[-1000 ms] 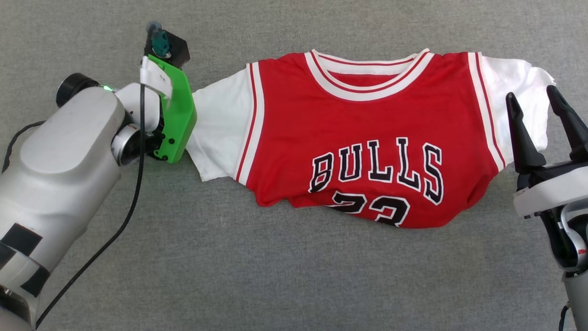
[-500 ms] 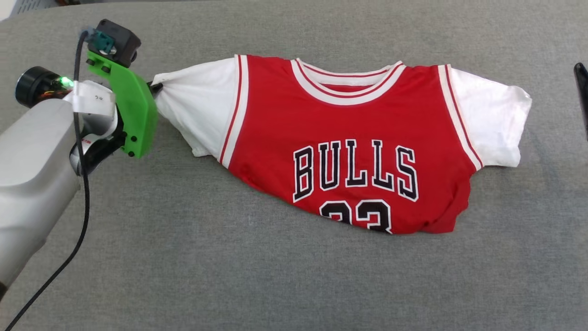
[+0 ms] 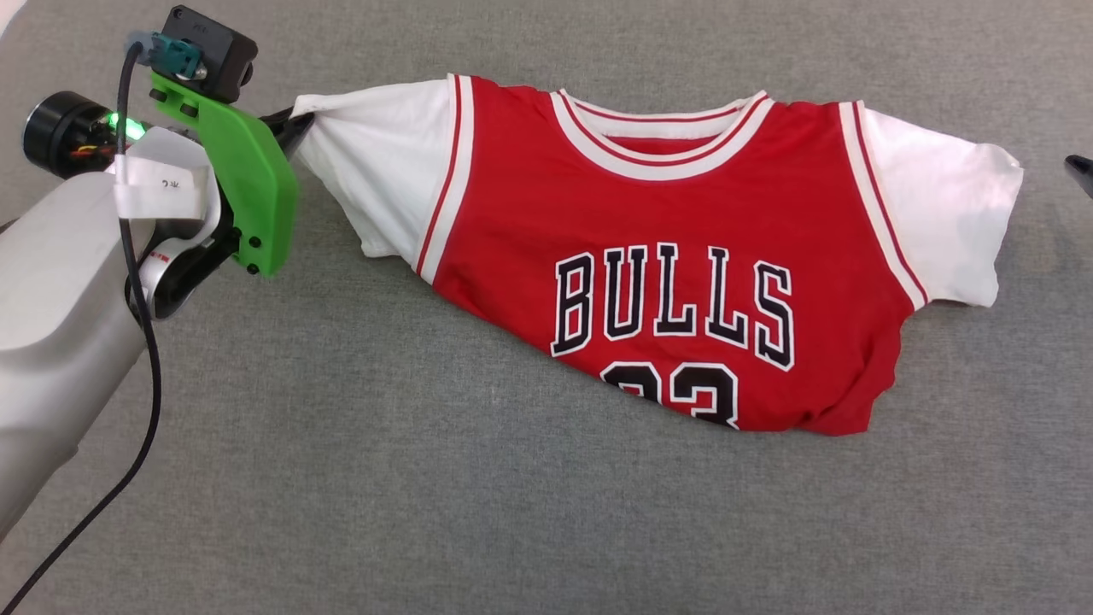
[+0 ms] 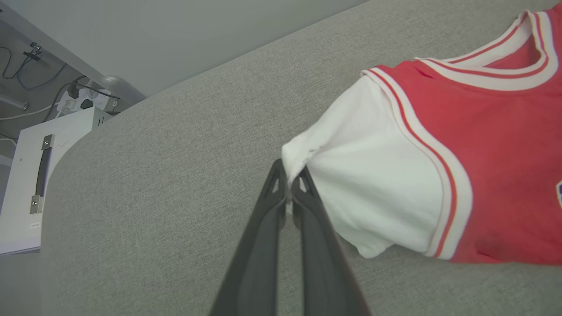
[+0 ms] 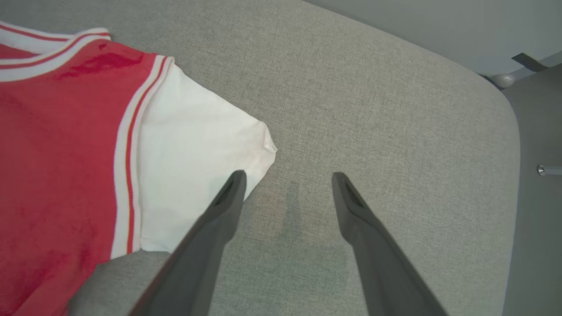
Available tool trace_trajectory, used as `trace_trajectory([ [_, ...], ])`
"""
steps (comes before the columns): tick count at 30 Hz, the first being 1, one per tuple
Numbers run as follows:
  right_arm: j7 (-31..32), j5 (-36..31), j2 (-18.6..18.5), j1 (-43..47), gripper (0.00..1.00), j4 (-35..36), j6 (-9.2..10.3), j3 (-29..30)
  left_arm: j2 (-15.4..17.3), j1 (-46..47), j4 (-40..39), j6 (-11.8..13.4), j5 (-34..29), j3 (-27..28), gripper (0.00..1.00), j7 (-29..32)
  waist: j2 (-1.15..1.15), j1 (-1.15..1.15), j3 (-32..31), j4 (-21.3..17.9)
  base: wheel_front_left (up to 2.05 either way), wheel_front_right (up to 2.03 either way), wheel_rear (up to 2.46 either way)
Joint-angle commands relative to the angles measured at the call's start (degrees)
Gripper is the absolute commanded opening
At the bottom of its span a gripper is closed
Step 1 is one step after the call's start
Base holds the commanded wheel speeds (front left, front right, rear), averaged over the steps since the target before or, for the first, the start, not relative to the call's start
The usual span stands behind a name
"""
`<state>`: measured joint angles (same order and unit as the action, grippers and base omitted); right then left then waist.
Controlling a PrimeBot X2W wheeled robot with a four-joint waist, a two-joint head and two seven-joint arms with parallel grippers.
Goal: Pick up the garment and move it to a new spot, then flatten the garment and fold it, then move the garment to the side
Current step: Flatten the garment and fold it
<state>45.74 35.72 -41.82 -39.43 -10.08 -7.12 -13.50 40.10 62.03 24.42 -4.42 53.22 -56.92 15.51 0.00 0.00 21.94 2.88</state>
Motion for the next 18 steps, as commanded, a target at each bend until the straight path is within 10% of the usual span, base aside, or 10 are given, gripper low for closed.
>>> trace_trajectory([
  [1,1.7,0.1,0.1,-2.0,1.00,-1.4,-0.36,-1.1,0.0,0.5,-0.6,0.6,-0.4,0.2,0.00,-0.4,0.00,0.00,1.9,1.1,0.00,0.00,0.00],
  [18,2.2,-2.2,5.1,-10.9,1.00,-19.4,-0.36,-9.2,-1.1,3.4,-6.4,2.2,-2.1,0.9,0.00,-2.6,0.00,0.00,8.2,4.6,0.00,0.00,0.00],
])
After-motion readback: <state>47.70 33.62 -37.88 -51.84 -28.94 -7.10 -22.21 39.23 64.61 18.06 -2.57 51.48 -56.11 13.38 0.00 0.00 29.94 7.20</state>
